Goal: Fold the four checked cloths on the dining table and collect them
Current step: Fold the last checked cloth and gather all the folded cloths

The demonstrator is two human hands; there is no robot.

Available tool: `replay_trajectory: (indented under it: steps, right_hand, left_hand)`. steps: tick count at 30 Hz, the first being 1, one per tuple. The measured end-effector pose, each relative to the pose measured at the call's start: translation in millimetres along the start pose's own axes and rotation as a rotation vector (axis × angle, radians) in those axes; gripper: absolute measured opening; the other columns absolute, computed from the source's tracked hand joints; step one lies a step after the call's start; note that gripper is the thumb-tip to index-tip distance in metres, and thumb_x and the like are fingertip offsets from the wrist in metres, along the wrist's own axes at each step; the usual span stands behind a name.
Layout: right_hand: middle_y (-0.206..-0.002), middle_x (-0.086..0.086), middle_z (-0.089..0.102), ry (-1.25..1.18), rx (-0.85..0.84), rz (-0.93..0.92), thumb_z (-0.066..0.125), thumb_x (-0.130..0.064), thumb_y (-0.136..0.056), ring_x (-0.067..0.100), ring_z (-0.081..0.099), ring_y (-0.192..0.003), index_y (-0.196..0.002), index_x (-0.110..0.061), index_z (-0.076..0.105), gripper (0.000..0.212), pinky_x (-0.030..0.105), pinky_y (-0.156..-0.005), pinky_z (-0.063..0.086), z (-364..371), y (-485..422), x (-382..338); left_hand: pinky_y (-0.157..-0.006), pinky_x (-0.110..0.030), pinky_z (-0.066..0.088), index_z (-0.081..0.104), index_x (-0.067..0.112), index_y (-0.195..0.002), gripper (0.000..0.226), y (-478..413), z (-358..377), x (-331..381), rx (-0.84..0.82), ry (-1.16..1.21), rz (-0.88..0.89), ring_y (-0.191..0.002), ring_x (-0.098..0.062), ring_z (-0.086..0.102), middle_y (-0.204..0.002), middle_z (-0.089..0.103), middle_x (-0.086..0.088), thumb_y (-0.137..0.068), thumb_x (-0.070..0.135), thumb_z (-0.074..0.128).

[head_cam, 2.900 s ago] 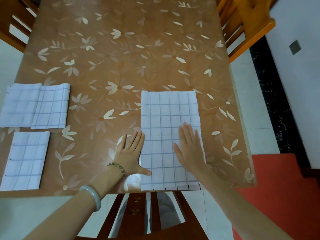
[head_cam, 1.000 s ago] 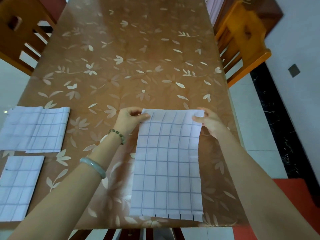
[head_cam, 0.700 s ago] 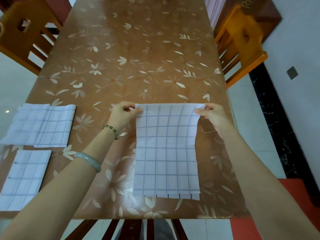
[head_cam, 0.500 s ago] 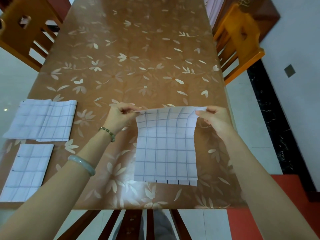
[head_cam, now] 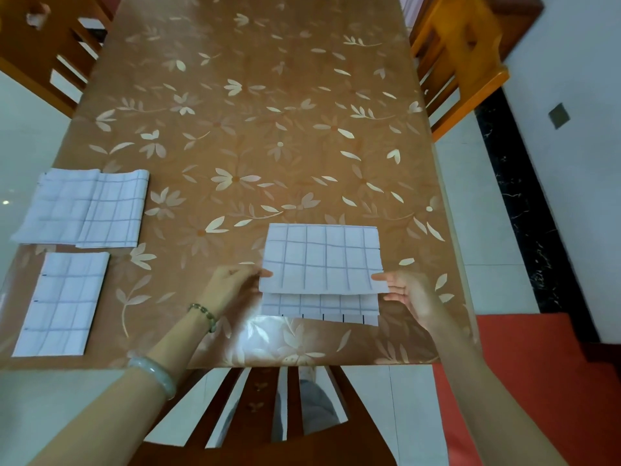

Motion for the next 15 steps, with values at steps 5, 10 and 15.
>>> replay_trajectory:
  steps: [5,10,15]
  right_hand:
    - [-0.098,0.008,0.068,0.158,0.110,0.041,0.073,-0.013,-0.082,0.019,0.066,-0.090,-0.102,-0.001,0.068,0.024,0.022,-0.066,0.058,7.4,-0.6,17.0]
    - [-0.082,0.003,0.064,0.271,0.180,0.017,0.071,-0.004,-0.080,0.016,0.063,-0.077,-0.084,-0.009,0.070,0.006,0.018,-0.053,0.054,15.9,3.2,22.4]
    - [-0.078,0.000,0.063,0.450,0.190,-0.050,0.065,-0.001,-0.080,0.012,0.058,-0.073,-0.079,-0.016,0.067,0.014,0.021,-0.055,0.050,23.1,11.3,25.7]
  left_hand:
    - [-0.067,-0.008,0.048,0.074,0.024,-0.076,0.021,-5.3,7.5,-17.2,0.041,-0.256,0.044,-0.069,0.006,0.063,-0.072,0.071,0.017,-0.078,0.003,0.074]
    - [-0.057,-0.018,0.055,0.070,0.009,-0.079,0.015,-6.2,5.2,-28.0,0.068,-0.198,-0.025,-0.065,-0.009,0.063,-0.071,0.065,-0.001,-0.075,-0.005,0.074]
    - [-0.074,-0.034,0.056,0.066,0.016,-0.073,0.020,-8.9,-5.2,-37.7,0.111,-0.321,-0.068,-0.062,-0.018,0.062,-0.070,0.063,-0.011,-0.071,0.002,0.079]
Point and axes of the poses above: each hand's wrist, its own y-axis away from the middle knuckle, its own z-axis out of the palm, x = y × z, the point moved 6 cm from there along -y, towards the middle knuckle
